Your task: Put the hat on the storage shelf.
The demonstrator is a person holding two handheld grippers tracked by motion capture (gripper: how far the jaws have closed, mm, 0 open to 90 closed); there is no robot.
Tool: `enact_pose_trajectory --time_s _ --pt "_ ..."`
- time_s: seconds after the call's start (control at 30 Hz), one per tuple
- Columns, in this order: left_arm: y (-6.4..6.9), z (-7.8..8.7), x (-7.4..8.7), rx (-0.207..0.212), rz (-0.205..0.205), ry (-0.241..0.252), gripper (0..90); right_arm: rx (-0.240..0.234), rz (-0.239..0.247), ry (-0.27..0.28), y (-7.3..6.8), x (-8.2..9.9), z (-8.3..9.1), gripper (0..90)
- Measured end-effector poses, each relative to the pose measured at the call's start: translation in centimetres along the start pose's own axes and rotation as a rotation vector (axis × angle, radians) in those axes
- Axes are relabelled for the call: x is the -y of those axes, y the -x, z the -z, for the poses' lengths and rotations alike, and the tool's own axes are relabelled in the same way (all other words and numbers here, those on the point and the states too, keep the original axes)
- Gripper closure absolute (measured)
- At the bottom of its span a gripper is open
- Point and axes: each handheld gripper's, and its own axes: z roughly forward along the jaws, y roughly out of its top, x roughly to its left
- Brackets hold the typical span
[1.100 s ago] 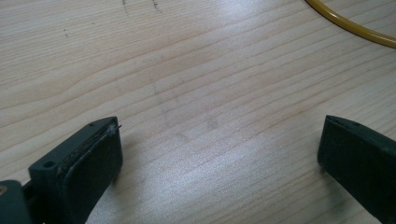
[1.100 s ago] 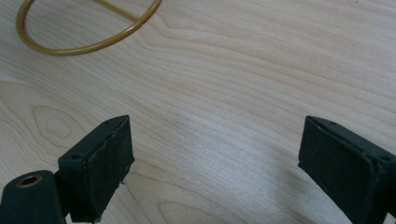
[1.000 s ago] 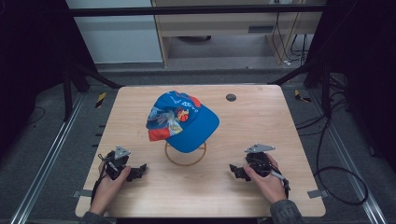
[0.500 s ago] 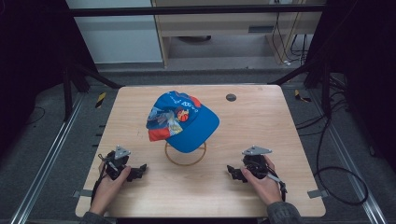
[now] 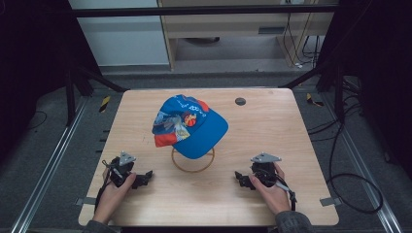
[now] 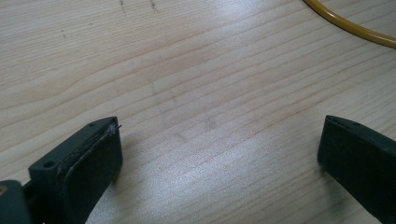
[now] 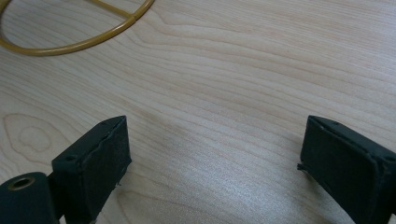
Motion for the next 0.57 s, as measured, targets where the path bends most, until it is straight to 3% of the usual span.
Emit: enact_pose_trajectory --time_s 0.17,0.27,0.3,0.57 --pt "0.00 0.00 0.00 0.000 0.000 0.000 0.0 0.019 0.011 -0.010 -0.25 0.00 -0.09 7.8" --pt "0.00 0.00 0.00 0.000 0.000 0.000 0.0 0.061 0.073 -0.033 -0.80 -0.03 -0.32 7.3" --pt "0.00 0.00 0.00 0.000 0.000 0.000 0.0 0.053 0.081 -0.034 -0.96 -0.05 -0.38 7.3" --pt "0.02 0.00 0.00 0.002 -0.003 0.000 0.0 0.055 0.085 -0.033 -0.97 -0.07 -0.41 7.3"
